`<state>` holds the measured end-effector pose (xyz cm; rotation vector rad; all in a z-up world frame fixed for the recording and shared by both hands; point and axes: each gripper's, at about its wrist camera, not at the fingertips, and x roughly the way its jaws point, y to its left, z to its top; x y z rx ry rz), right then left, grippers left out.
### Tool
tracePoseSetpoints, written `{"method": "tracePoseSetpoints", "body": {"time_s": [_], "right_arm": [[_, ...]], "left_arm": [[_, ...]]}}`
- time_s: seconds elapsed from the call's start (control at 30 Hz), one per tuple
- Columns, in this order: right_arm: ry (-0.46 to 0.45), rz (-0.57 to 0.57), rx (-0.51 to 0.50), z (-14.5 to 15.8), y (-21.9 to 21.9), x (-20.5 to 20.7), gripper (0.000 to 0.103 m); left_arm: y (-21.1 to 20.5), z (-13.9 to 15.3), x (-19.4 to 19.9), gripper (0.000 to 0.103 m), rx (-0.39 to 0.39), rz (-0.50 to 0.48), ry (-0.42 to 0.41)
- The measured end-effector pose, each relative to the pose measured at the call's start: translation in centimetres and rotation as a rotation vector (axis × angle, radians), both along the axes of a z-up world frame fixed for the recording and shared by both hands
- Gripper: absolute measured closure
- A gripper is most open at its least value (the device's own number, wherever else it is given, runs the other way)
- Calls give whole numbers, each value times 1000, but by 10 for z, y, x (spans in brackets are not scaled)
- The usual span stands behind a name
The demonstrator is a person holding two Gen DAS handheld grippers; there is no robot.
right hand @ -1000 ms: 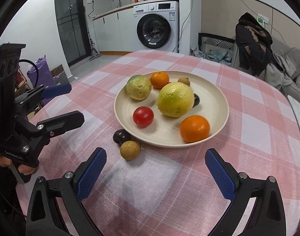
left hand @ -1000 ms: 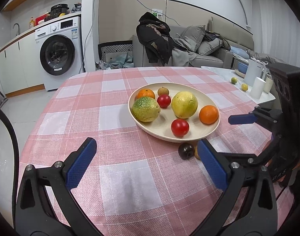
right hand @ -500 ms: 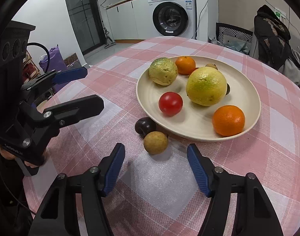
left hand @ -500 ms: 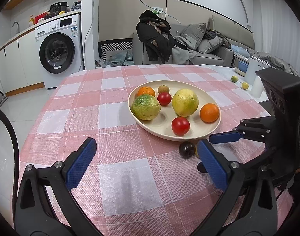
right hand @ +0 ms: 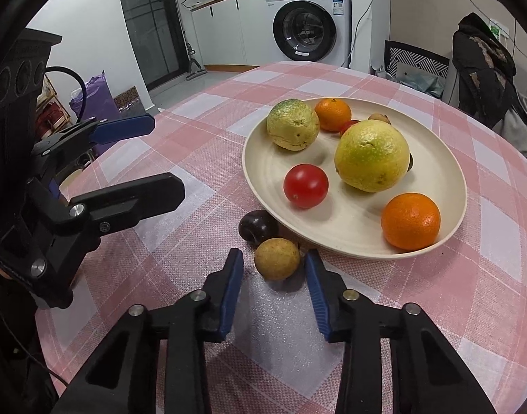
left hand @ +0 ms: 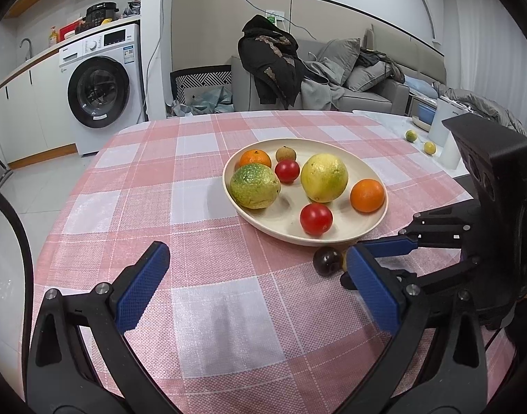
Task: Organize fruits
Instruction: 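Withdraw both tools from the plate toward the last fruits, then grasp the tan kiwi with the right tool while the left tool grasps the dark plum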
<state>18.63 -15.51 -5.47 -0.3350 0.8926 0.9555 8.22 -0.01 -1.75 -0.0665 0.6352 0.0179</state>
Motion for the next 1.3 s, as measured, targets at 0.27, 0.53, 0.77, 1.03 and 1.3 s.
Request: {"method": "tracePoseSetpoints", "body": {"time_s": [0.27,0.53,0.77,1.03,1.3], "right_arm": [[-28,2,-1,2,-2,-3,76],[-76,-24,47,17,-22,-12,76],[-83,-54,80,28,-39,-8,76],[-90,-88,101,33,-50,0,76],[-91,-101,108,35,-55,2,76]], "left_arm": [[-1,-1,1,1,2,-5,4],[-6,-5,3,1,9,-45,26],[-22,-20,18,1,8,-103,146],[-35,-34,36,16,-39,-142,222],[-49,-41,52,45,-35,-182,265]]}}
